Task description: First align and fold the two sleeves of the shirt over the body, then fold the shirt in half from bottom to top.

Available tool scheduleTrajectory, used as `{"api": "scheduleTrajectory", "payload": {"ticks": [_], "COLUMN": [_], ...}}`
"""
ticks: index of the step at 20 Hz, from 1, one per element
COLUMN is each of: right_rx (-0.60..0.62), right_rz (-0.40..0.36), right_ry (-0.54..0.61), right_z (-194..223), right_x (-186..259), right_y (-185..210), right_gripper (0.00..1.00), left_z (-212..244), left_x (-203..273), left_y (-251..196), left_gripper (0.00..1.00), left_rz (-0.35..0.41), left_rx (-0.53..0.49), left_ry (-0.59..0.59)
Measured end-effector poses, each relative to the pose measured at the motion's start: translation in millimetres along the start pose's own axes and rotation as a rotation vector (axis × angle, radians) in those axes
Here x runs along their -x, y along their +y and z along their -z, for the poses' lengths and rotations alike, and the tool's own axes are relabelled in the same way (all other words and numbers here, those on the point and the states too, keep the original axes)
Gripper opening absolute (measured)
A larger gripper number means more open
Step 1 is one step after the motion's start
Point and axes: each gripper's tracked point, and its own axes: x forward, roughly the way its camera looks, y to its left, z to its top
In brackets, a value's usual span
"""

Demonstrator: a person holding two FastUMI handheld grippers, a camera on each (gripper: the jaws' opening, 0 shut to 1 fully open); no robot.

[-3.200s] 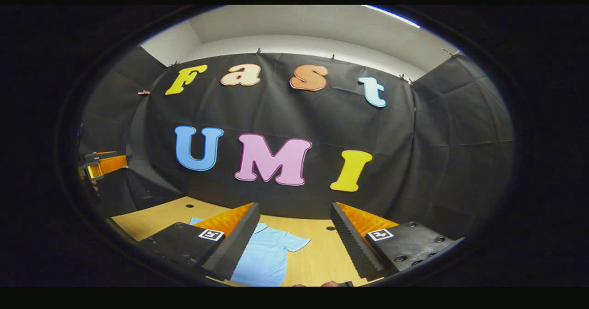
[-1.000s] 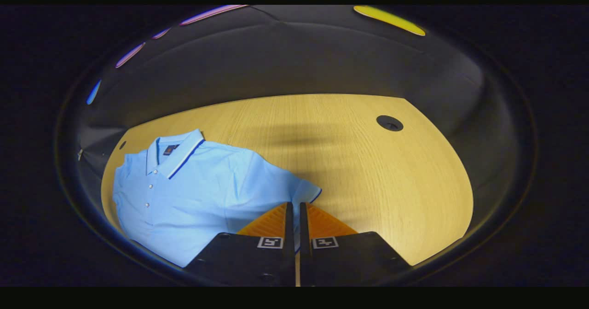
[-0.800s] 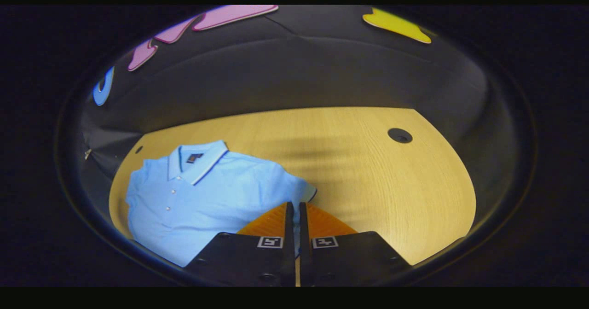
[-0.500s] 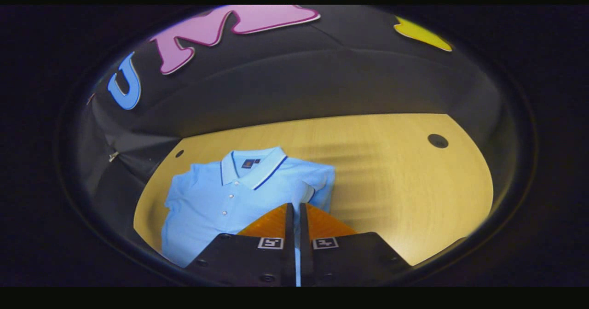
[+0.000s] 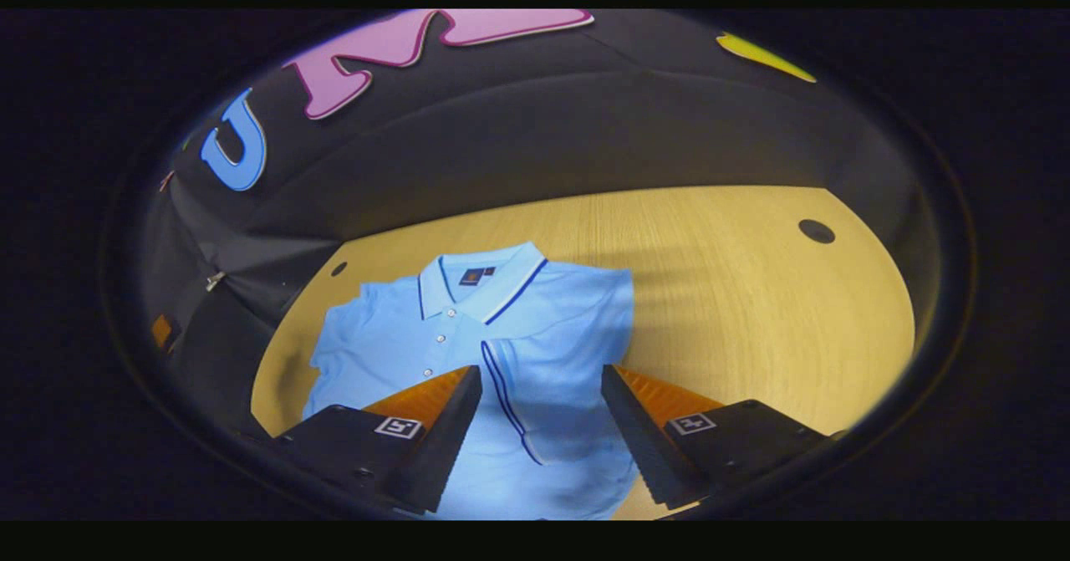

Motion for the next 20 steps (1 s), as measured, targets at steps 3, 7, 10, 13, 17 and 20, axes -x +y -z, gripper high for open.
{"api": "scheduleTrajectory", "payload": {"ticks": [3,7,10,13,17,20], "right_rx": [0.001,-0.025,-0.015,-0.015,-0.061,-0.078], "right_rz": [-0.006,0.01,0.061,0.101,0.136,0.15], "right_ry": [-0.071,-0.105,-0.1,-0.089,-0.096,-0.093], "right_z": [-17,-7,11,24,32,36], "right_x": [46,96,126,154,174,178], "right_y": [-2,-16,-38,-59,-78,-83], "right_gripper": [0.9,0.91,0.9,0.91,0.91,0.91], "left_z": [13,43,75,116,153,180], "left_x": [-46,-117,-164,-196,-219,-211], "left_y": [10,17,22,40,45,54], "left_gripper": [0.97,0.97,0.97,0.97,0.95,0.91], "left_rz": [-0.007,-0.027,-0.036,-0.079,-0.082,-0.103], "left_rx": [0.007,-0.012,0.011,-0.03,-0.047,-0.101], "left_ry": [0.047,0.166,0.273,0.402,0.51,0.591]}}
